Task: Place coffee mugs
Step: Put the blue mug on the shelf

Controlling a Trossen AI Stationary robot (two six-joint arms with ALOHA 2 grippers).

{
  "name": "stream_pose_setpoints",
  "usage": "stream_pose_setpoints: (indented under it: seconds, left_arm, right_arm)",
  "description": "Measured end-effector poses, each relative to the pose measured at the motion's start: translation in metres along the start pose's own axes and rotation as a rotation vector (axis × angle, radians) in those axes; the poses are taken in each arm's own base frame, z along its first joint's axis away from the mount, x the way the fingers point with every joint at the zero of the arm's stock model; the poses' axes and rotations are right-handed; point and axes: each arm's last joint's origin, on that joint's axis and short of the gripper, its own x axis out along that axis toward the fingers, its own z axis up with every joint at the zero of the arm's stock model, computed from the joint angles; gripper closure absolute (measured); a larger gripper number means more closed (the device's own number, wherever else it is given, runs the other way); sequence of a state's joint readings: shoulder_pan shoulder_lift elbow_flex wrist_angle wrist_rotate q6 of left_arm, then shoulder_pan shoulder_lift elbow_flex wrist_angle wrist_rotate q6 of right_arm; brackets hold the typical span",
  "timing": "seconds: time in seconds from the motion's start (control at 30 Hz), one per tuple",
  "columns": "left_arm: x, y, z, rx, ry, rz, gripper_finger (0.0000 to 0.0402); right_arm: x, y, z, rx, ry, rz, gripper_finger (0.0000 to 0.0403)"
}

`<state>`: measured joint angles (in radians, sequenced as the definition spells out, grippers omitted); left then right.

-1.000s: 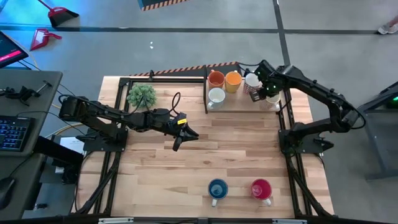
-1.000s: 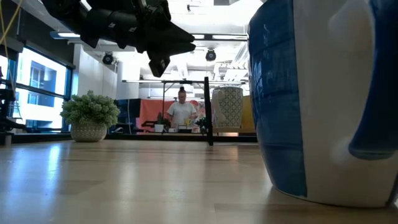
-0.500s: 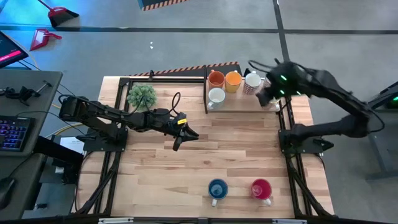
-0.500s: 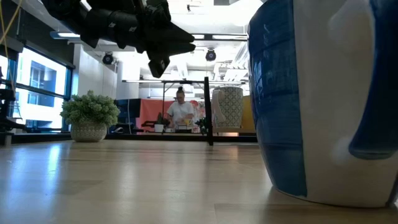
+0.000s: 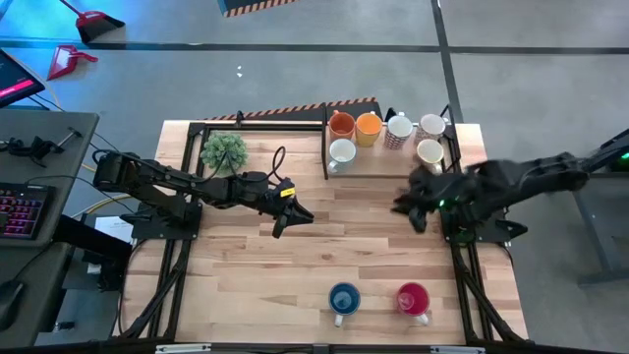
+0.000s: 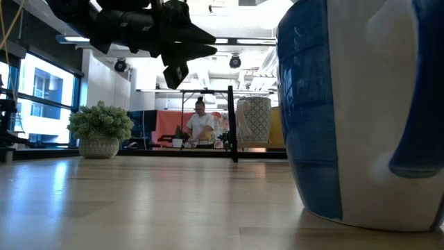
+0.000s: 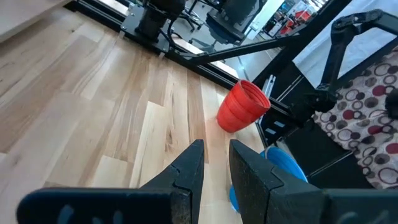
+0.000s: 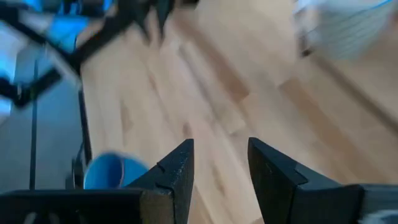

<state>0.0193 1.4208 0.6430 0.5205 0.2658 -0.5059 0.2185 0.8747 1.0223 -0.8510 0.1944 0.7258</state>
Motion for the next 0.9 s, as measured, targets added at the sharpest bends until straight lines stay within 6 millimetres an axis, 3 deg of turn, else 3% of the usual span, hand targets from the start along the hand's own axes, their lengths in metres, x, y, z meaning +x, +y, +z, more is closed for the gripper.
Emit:
stream_pose_setpoints:
  seconds: [0.13,0.3,0.43,0.63,0.9]
  left_arm:
    - [0.0,0.0,0.0,-0.021,0.001,-0.002,0.0337]
    - [0.0,-0.002,-0.001,-0.015,0.004,-0.003,0.0337]
    - [0.0,-0.002,-0.001,-0.014,0.003,-0.001,0.0337]
    - [0.001,-0.003,-0.001,-0.022,0.008,-0.014,0.0337]
    - [0.001,-0.005,-0.003,-0.165,0.032,-0.049,0.0337]
  right_arm:
    - [0.033,0.017,-0.024,-0.061,0.105,-0.001,0.0274]
    - [0.061,0.044,-0.043,-0.133,0.168,0.002,0.0274]
    - [0.074,0.074,-0.045,-0.177,0.157,0.077,0.0274]
    - [0.097,0.108,-0.047,-0.219,0.192,0.055,0.0274]
    - [0.127,0.131,-0.05,-0.261,0.255,-0.068,0.0274]
